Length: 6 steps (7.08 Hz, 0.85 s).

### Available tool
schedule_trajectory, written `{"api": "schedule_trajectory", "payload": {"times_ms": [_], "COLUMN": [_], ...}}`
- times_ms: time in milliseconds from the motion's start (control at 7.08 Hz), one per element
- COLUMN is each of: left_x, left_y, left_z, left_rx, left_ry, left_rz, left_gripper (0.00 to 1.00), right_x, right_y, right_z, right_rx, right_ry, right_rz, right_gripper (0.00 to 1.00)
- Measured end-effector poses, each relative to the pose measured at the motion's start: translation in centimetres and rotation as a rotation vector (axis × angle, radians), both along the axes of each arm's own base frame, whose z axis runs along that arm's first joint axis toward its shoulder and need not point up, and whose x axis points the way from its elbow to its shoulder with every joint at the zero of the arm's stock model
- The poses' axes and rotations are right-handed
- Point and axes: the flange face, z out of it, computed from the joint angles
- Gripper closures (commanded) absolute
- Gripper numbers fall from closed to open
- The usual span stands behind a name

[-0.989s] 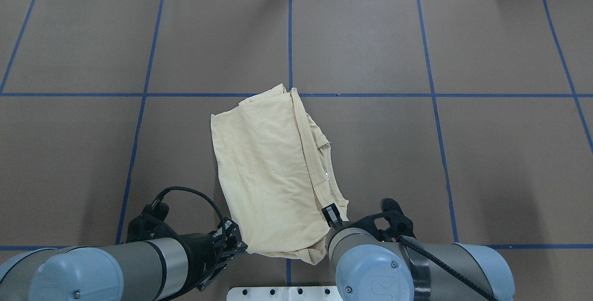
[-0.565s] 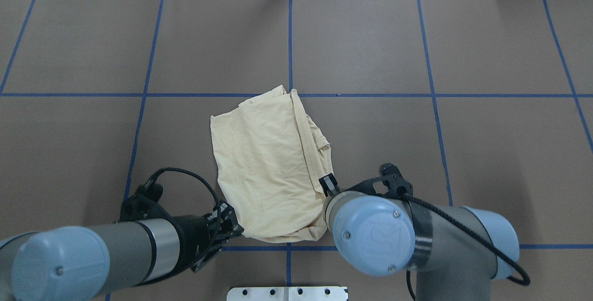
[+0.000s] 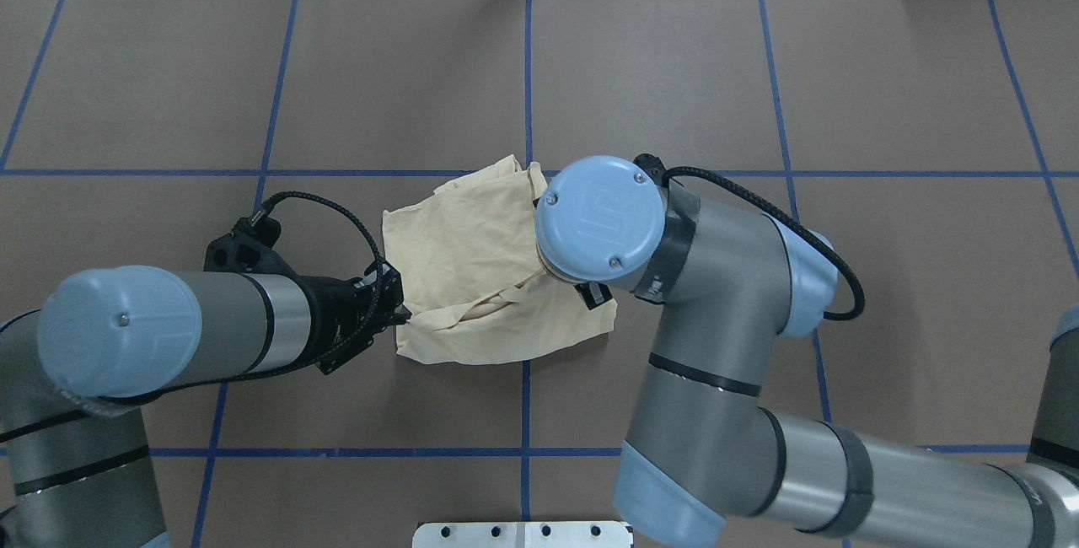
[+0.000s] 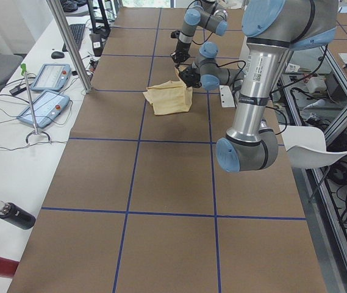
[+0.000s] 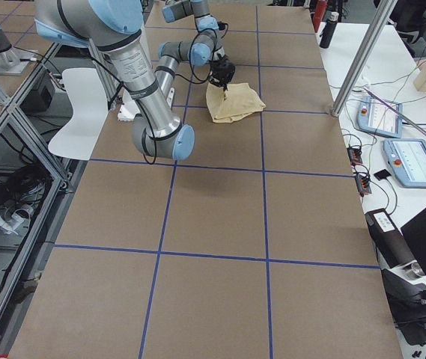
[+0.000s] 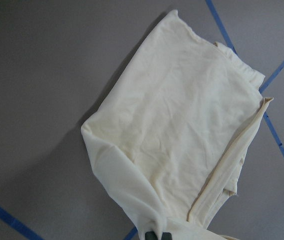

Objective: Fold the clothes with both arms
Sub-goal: 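Fold the near edge over toward the far edge with both grippers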

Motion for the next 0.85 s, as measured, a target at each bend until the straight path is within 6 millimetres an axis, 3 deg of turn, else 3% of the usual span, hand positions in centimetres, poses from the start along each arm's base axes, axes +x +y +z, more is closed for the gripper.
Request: {"api": "schedule_trajectory", "payload": {"times_ms": [283, 565, 848], "left_x": [2.0, 2.7, 3.0], "left_y": [-6.8, -13.4, -16.5], "left_z": [1.3, 4.9, 8.6], "left_rx": [0.004, 0.038, 0.062], "left_ry": [-0.041, -0.070, -0.097], "left_rz": [-0.079, -0.124, -0.136], "left_gripper": [1.00, 1.00, 1.00], "right_x": [-3.7, -6.2, -7.0], "right_y": [-6.6, -11.4, -14.0], "right_z": [0.6, 1.9, 2.4], "right_rx": [0.024, 0.042, 0.056], "right_ry": [0.023, 0.020, 0.041], "right_rz": [0.002, 0.002, -0.009], "right_gripper": [1.00, 1.00, 1.00]}}
